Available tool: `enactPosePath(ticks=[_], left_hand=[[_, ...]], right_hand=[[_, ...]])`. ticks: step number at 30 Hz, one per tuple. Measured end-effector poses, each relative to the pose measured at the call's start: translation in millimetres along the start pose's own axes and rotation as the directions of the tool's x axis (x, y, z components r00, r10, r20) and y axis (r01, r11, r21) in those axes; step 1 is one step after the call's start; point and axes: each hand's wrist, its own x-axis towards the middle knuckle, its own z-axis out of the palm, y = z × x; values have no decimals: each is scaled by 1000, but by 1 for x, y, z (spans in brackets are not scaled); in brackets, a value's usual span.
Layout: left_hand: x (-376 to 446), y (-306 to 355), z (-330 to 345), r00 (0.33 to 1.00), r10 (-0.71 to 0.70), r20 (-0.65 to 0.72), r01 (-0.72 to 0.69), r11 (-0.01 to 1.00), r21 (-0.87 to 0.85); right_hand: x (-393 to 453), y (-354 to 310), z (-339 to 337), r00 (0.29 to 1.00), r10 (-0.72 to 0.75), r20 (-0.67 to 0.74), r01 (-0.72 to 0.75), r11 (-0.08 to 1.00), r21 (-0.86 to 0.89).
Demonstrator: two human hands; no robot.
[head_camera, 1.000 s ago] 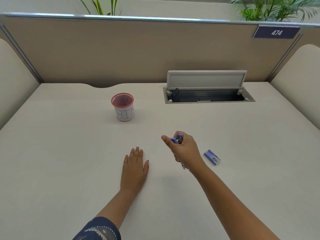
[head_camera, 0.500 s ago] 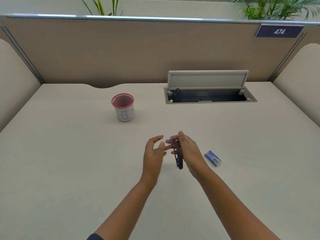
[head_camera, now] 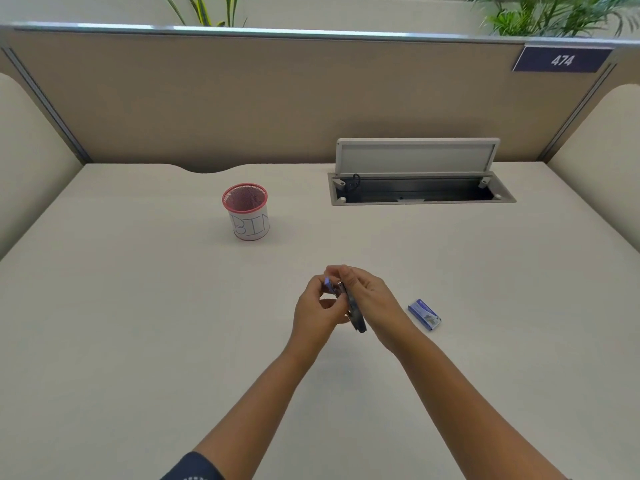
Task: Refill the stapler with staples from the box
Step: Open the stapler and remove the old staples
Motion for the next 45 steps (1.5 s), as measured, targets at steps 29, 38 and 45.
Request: enactPosePath(ticks=[29, 38, 45], left_hand=[[8, 4, 0, 983, -146, 111, 143, 989, 30], [7, 0, 5, 983, -180, 39, 179, 984, 26], [9, 1, 3, 977, -204, 65, 199, 977, 75]], right_hand=[[-3, 17, 3, 995, 52, -86, -57, 997, -60], [-3, 15, 0, 995, 22, -102, -37, 989, -145], [-3, 19, -2, 994, 9, -109, -34, 973, -229]])
